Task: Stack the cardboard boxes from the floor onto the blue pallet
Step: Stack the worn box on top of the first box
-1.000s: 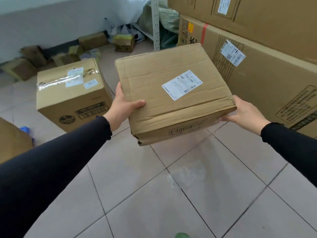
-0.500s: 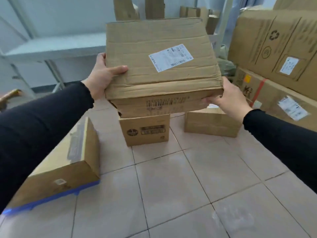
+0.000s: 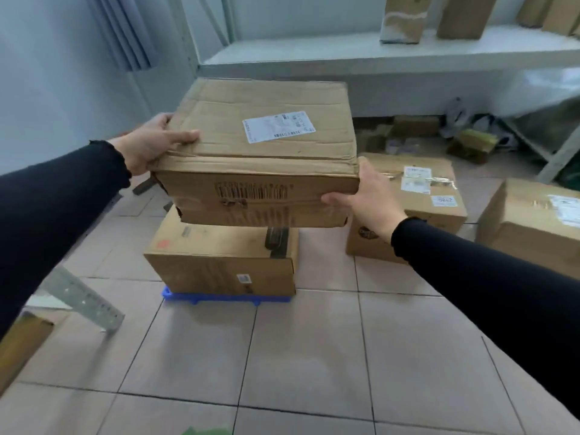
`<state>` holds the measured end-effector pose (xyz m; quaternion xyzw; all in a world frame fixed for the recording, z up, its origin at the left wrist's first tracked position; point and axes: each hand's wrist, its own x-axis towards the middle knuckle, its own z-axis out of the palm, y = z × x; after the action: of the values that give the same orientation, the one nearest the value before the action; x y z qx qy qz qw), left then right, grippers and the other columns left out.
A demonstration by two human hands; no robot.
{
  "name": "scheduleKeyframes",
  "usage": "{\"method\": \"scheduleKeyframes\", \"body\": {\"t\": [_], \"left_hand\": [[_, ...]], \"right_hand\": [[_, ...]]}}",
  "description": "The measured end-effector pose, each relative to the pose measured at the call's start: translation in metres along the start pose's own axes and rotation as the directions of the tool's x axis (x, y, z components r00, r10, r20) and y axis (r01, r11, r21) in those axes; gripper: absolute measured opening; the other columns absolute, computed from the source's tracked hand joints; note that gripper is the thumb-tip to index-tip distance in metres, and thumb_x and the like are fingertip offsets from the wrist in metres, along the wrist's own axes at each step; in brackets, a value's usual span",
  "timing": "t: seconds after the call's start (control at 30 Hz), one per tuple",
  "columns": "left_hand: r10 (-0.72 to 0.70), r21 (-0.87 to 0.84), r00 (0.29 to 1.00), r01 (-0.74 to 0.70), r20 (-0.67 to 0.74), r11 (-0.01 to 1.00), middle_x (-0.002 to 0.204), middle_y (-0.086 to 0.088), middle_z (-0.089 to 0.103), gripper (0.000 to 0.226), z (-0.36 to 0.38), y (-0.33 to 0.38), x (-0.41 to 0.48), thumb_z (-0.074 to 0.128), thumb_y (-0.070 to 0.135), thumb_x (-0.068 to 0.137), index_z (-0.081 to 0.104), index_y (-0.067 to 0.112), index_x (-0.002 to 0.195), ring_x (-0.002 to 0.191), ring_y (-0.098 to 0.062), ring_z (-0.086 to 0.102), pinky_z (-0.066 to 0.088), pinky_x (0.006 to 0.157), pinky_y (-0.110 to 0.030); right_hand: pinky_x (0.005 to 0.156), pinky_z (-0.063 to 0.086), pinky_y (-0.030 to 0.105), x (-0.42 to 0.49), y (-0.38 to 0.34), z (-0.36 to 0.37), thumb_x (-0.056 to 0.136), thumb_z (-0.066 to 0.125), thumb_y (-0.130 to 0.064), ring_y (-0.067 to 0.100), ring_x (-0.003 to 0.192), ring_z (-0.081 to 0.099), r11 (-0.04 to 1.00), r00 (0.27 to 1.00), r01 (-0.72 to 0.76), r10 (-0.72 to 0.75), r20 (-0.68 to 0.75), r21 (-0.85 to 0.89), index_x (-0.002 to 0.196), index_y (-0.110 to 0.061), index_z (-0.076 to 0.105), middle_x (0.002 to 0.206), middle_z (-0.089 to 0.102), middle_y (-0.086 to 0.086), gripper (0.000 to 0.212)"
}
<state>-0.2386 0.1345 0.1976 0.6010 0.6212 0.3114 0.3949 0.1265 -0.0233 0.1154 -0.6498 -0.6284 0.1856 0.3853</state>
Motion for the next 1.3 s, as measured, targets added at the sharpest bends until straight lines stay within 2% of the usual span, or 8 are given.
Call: {"method": "scheduleKeyframes", "body": {"t": [0.07, 0.13, 0.37, 0.73, 0.83, 0.93, 1.07, 1.3], "left_hand": [[-0.063, 0.057, 0.997, 0.065, -0.034, 0.996, 0.138, -0.004, 0.057, 0.087, -0.019, -0.023, 0.008, 0.083, 0.044, 0.079, 0.037, 0.024, 0.15, 0.121, -0.026, 0.06, 0.051, 0.101, -0.05], [-0.106, 0.098, 0.993, 0.111, -0.058, 0.989, 0.141, -0.005, 0.055, 0.088, -0.032, -0.046, 0.018, 0.084, 0.045, 0.077, 0.037, 0.023, 0.148, 0.125, -0.027, 0.057, 0.049, 0.103, -0.051], [-0.227, 0.148, 0.972, 0.233, -0.054, 0.961, 0.15, -0.008, 0.048, 0.086, -0.042, -0.102, 0.043, 0.078, 0.045, 0.083, 0.034, 0.027, 0.155, 0.13, -0.033, 0.051, 0.047, 0.105, -0.054], [-0.257, 0.213, 0.965, 0.262, -0.053, 0.941, 0.158, -0.004, 0.038, 0.088, -0.04, -0.122, 0.058, 0.072, 0.049, 0.087, 0.024, 0.034, 0.16, 0.137, -0.033, 0.044, 0.04, 0.111, -0.052], [-0.243, 0.299, 0.968, 0.249, -0.058, 0.921, 0.161, -0.006, 0.036, 0.091, -0.038, -0.12, 0.058, 0.072, 0.05, 0.087, 0.022, 0.032, 0.161, 0.14, -0.034, 0.042, 0.038, 0.113, -0.052], [-0.124, 0.495, 0.988, 0.155, -0.094, 0.855, 0.16, -0.011, 0.038, 0.09, -0.034, -0.103, 0.052, 0.076, 0.039, 0.088, 0.024, 0.024, 0.161, 0.141, -0.038, 0.041, 0.036, 0.114, -0.052], [0.173, 0.782, 0.985, -0.089, -0.025, 0.617, 0.154, -0.017, 0.045, 0.083, -0.007, -0.06, 0.036, 0.079, 0.03, 0.086, 0.038, 0.014, 0.156, 0.138, -0.039, 0.041, 0.035, 0.114, -0.055], [0.371, 0.77, 0.89, -0.427, 0.265, 0.475, 0.158, -0.01, 0.043, 0.073, 0.13, 0.062, 0.003, 0.068, 0.038, 0.094, 0.038, 0.014, 0.156, 0.143, -0.031, 0.041, 0.034, 0.114, -0.045]], "right_hand": [[0.086, 0.054, 0.023, 0.005, -0.007, 0.028, 0.076, 0.087, -0.04, 0.014, 0.107, 0.061, 1.0, 0.999, -0.005, 0.005, 0.033, 0.016, 0.13, -0.022, 0.052, 0.116, 0.064, -0.01, 0.067], [0.094, 0.056, 0.04, 0.008, -0.013, 0.051, 0.075, 0.087, -0.044, 0.019, 0.109, 0.065, 0.999, 0.998, -0.029, 0.027, 0.059, 0.018, 0.126, -0.024, 0.053, 0.119, 0.069, -0.006, 0.065], [0.083, 0.048, 0.029, 0.011, -0.025, 0.103, 0.08, 0.082, -0.046, 0.019, 0.109, 0.065, 0.996, 0.993, -0.058, 0.065, 0.102, -0.072, 0.129, -0.025, 0.052, 0.124, 0.069, -0.004, 0.061], [0.088, 0.06, 0.043, 0.006, -0.022, 0.136, 0.077, 0.08, -0.056, 0.023, 0.107, 0.069, 0.986, 0.988, -0.086, 0.103, 0.115, -0.143, 0.129, -0.025, 0.049, 0.124, 0.071, -0.004, 0.068], [0.086, 0.06, 0.044, 0.006, -0.022, 0.135, 0.077, 0.08, -0.057, 0.025, 0.105, 0.069, 0.98, 0.985, -0.077, 0.103, 0.139, -0.181, 0.129, -0.023, 0.047, 0.124, 0.07, -0.002, 0.07], [0.088, 0.059, 0.045, 0.008, -0.016, 0.121, 0.081, 0.079, -0.051, 0.027, 0.107, 0.068, 0.964, 0.968, -0.05, 0.111, 0.226, -0.26, 0.13, -0.019, 0.046, 0.126, 0.068, 0.003, 0.067], [0.099, 0.052, 0.043, 0.017, 0.003, 0.068, 0.085, 0.078, -0.045, 0.028, 0.125, 0.058, 0.903, 0.956, 0.0, 0.125, 0.265, -0.429, 0.147, -0.018, 0.041, 0.141, 0.059, 0.01, 0.077], [0.114, 0.037, 0.048, 0.022, 0.063, -0.093, 0.085, 0.074, -0.054, 0.032, 0.146, 0.034, 0.765, 0.982, -0.058, 0.158, 0.1, -0.642, 0.159, -0.015, 0.033, 0.158, 0.045, 0.009, 0.093]]}}
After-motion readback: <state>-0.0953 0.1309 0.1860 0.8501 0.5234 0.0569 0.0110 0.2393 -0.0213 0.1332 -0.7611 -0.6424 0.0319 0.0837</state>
